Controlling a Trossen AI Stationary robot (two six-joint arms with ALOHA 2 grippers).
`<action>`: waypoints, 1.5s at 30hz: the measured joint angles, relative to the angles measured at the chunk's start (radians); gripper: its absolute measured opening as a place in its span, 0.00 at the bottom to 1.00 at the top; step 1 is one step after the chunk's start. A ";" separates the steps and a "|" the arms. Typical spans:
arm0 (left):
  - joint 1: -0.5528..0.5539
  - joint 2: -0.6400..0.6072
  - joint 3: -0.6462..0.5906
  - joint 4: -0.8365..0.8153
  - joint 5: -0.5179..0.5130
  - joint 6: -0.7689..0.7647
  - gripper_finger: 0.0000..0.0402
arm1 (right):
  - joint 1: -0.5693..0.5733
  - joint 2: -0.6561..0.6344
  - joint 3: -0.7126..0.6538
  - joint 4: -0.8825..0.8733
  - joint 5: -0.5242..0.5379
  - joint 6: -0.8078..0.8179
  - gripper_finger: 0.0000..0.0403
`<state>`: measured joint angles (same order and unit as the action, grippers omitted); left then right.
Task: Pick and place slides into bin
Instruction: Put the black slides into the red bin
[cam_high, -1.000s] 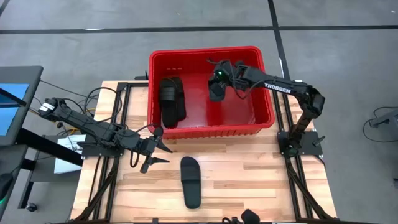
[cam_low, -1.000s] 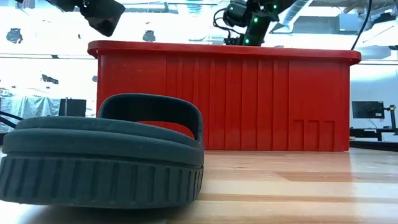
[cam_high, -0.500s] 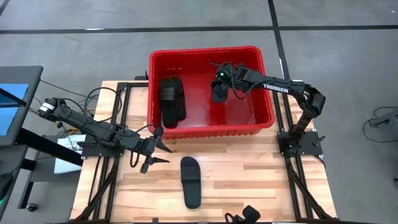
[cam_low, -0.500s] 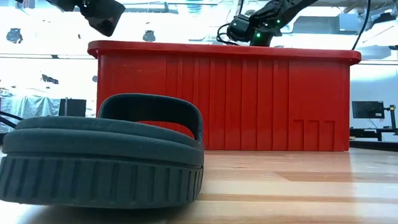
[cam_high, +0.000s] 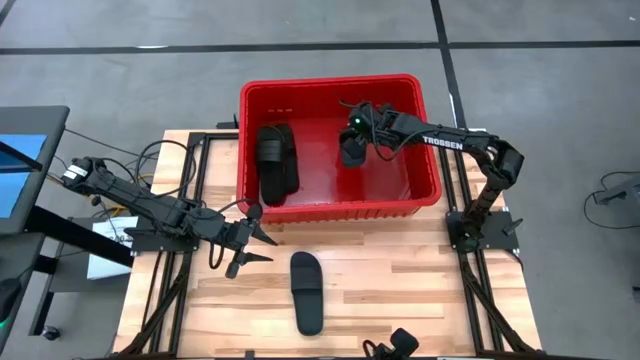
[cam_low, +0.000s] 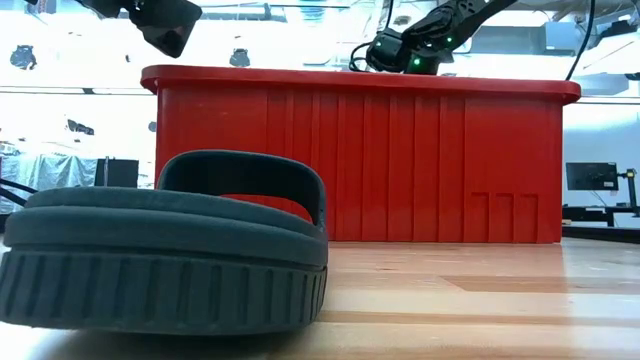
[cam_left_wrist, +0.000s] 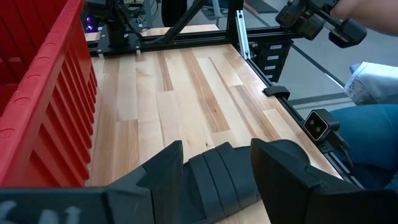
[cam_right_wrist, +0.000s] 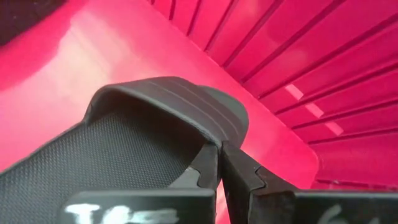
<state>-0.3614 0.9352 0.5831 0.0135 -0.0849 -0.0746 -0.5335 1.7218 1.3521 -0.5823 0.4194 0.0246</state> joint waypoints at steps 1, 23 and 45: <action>0.000 0.000 0.000 0.000 0.000 0.000 0.44 | 0.000 0.000 0.000 0.000 0.000 0.000 0.00; 0.000 0.000 0.000 0.000 0.000 0.000 0.44 | 0.000 0.000 0.000 0.000 -0.003 -0.020 0.00; 0.000 0.000 0.000 0.000 0.000 0.000 0.44 | 0.001 -0.001 -0.046 0.052 -0.011 -0.008 0.00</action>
<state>-0.3614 0.9352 0.5831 0.0135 -0.0851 -0.0750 -0.5321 1.7206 1.3062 -0.5306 0.4085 0.0171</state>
